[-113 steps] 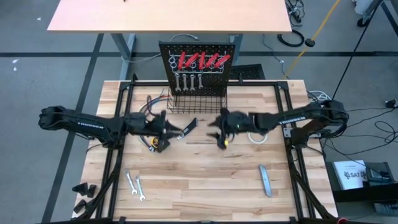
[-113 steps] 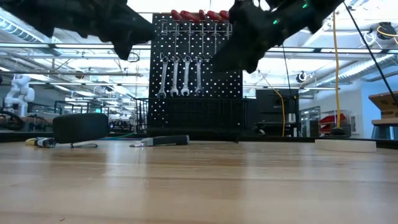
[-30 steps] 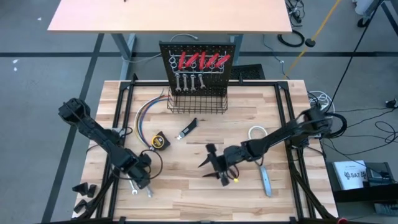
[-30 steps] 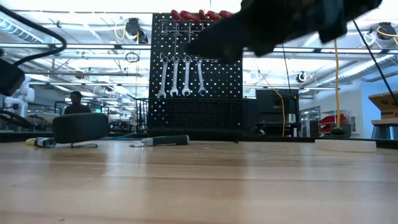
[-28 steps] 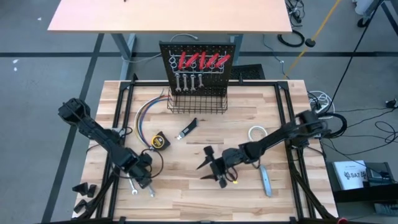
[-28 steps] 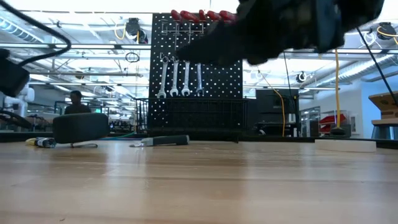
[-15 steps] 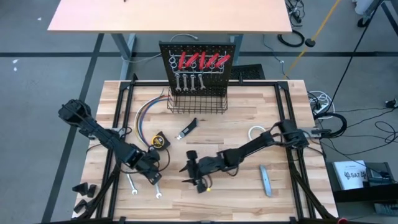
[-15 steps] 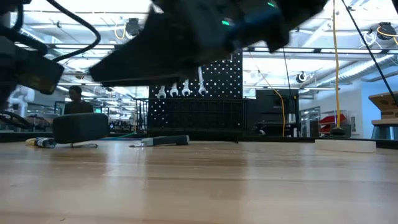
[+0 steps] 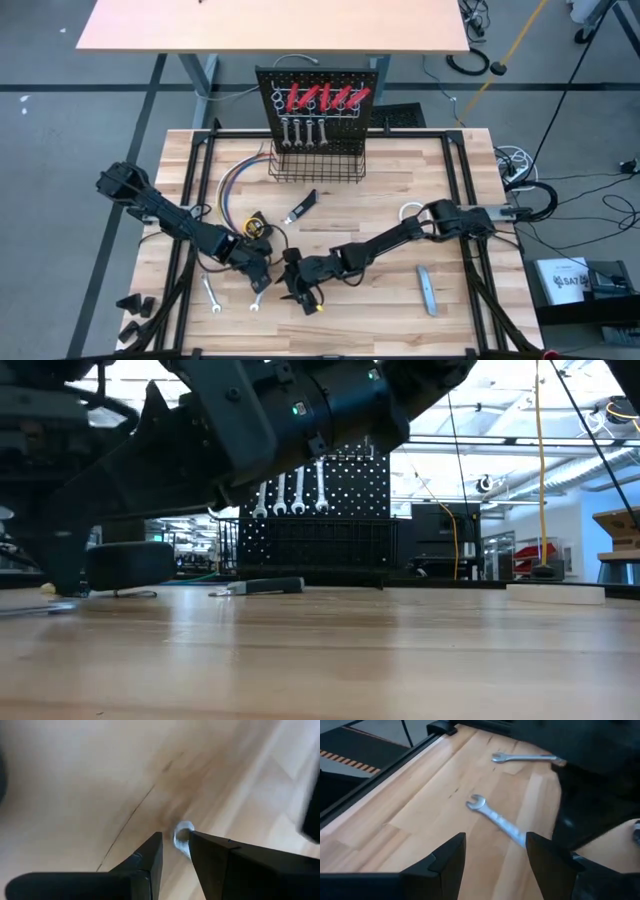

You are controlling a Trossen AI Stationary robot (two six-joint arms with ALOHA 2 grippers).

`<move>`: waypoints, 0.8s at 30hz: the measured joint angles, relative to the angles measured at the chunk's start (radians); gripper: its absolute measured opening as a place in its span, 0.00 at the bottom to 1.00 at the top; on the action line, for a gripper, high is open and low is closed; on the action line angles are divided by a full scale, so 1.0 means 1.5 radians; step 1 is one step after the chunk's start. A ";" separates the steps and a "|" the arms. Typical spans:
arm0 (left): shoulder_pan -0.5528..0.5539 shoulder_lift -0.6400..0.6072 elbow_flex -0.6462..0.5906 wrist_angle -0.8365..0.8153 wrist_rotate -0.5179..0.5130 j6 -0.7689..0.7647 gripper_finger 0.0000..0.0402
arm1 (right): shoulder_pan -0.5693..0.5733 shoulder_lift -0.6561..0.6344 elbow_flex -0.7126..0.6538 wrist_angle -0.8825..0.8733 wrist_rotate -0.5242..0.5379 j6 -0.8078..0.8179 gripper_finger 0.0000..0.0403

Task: Hang tools onto peg board
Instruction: Hang the right wrench on the peg board

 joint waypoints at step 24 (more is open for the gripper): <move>-0.013 -0.074 0.001 -0.153 0.077 0.054 0.25 | -0.081 0.000 0.000 -0.009 -0.055 0.000 0.24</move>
